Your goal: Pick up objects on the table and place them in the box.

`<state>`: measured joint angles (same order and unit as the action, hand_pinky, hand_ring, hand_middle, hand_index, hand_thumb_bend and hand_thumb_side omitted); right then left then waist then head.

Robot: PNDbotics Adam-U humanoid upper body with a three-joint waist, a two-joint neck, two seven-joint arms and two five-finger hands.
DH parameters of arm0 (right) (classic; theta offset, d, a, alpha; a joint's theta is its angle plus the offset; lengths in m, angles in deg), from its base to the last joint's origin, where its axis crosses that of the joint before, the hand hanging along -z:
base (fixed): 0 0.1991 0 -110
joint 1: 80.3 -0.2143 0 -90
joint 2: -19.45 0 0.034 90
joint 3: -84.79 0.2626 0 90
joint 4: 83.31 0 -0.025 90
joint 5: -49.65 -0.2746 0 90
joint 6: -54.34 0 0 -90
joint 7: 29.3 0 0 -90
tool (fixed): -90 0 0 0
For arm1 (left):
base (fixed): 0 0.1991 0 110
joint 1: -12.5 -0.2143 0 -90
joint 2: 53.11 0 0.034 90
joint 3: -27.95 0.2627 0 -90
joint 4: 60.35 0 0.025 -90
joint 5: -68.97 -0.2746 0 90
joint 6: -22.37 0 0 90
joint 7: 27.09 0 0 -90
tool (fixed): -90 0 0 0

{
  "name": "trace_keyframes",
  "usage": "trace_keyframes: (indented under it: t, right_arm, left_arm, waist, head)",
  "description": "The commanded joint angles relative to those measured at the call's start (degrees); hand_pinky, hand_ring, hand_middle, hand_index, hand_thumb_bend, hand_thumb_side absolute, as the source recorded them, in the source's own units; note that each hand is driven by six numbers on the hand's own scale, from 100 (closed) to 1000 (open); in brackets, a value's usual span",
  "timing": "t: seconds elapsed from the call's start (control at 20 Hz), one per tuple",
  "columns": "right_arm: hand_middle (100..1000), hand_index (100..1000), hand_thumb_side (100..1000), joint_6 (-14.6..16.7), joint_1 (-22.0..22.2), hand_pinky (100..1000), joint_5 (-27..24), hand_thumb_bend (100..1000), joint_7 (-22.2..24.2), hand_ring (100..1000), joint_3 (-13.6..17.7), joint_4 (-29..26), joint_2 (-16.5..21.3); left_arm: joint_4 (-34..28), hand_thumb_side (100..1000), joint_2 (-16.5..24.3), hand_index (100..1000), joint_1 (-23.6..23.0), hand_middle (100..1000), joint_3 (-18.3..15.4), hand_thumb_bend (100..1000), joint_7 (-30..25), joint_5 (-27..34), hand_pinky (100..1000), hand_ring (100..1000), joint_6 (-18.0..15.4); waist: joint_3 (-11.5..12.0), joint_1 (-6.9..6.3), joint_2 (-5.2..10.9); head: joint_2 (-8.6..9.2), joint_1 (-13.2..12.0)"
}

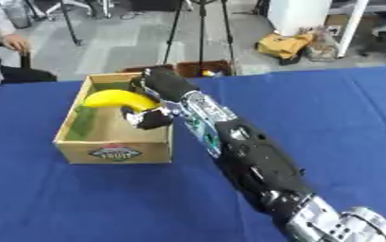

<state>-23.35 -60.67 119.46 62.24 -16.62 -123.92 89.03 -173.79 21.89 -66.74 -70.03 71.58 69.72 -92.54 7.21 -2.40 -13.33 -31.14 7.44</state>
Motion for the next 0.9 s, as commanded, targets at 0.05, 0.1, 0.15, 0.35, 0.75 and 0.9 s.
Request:
trace_keyframes:
  t: [0.05,0.1,0.15,0.35,0.75,0.9]
  right_arm:
    - [280,711,631,-0.39,-1.78,463,1.21,100,0.15,735,0.58,-0.37,-0.18]
    - [282,712,632,-0.44,-1.77,465,1.37,100,0.23,736,0.64,-0.37,-0.25]
    - [288,717,640,-0.48,-1.74,472,1.47,100,0.29,742,0.7,-0.37,-0.33]
    - [327,751,683,-0.28,-1.7,506,1.91,198,0.74,768,0.69,-0.22,-0.53]
    - [440,840,761,-0.12,-1.9,572,3.06,365,0.93,821,0.76,-0.81,-0.6]
    - [438,842,758,-0.37,-1.91,576,3.41,363,0.79,823,0.9,-0.98,-0.56]
  left_arm:
    - [-1.16,827,0.13,769,0.47,568,0.08,100,-0.3,0.22,346,495,-0.06]
    - [-1.16,827,0.12,769,0.46,568,0.09,100,-0.33,0.22,346,495,-0.05]
    - [-1.16,827,0.11,769,0.45,568,0.1,100,-0.36,0.23,346,495,-0.05]
    - [-1.16,829,0.03,769,0.43,568,0.11,100,-0.41,0.26,346,495,-0.04]
    - [-1.16,828,-0.02,768,0.56,568,0.1,100,-0.5,0.32,346,495,0.0]
    - [-1.16,825,-0.02,768,0.57,568,0.09,100,-0.53,0.35,345,495,-0.01]
  waist:
    - [0.2,-0.23,0.91]
    - [0.22,-0.24,0.92]
    - [0.27,-0.25,0.91]
    - [0.47,-0.25,0.83]
    - [0.56,-0.12,0.71]
    - [0.51,-0.16,0.71]
  head:
    - [0.68,0.15]
    - [0.71,0.18]
    - [0.75,0.22]
    - [0.92,0.26]
    - [1.07,0.19]
    - [1.1,0.17]
